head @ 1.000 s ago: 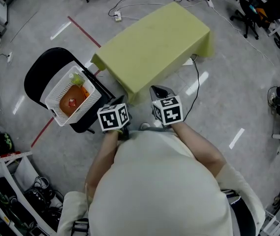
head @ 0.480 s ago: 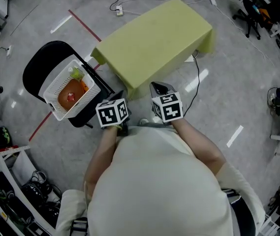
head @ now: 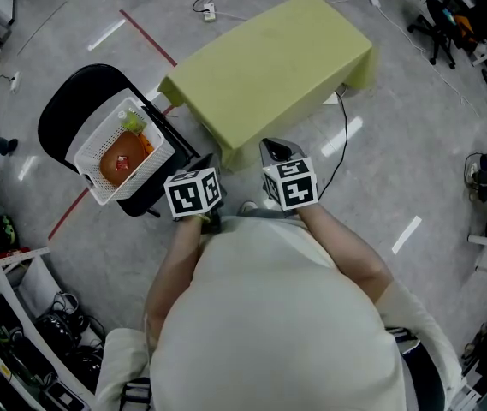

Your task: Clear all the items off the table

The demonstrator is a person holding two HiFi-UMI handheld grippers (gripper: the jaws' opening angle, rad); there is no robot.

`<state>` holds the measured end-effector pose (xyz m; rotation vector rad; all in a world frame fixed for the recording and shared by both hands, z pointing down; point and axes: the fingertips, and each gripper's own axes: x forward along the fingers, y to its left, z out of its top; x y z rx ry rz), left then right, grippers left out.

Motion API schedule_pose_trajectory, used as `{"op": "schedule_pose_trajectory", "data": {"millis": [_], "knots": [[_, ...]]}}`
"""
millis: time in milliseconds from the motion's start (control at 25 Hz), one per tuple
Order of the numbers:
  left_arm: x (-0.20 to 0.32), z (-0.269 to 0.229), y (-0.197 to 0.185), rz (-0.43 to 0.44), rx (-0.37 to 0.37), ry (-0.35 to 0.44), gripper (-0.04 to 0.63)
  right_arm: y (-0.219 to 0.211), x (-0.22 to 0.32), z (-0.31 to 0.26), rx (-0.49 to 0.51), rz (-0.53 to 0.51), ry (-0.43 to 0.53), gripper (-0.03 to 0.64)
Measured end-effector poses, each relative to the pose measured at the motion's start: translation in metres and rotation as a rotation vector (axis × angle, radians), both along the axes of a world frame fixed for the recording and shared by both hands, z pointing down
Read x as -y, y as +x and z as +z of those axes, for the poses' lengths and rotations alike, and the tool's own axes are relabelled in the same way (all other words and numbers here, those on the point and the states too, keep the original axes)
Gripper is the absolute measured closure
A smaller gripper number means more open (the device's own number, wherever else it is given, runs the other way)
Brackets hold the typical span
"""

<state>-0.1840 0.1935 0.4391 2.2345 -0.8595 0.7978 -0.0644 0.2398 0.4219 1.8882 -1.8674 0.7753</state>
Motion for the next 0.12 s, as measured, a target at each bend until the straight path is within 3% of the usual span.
{"op": "schedule_pose_trajectory", "data": {"millis": [120], "knots": [[0.002,0.0,0.0011,-0.001,0.003,0.003,0.586,-0.001,0.0012,-0.0006,0.003,-0.007,0.003,0.62]]}}
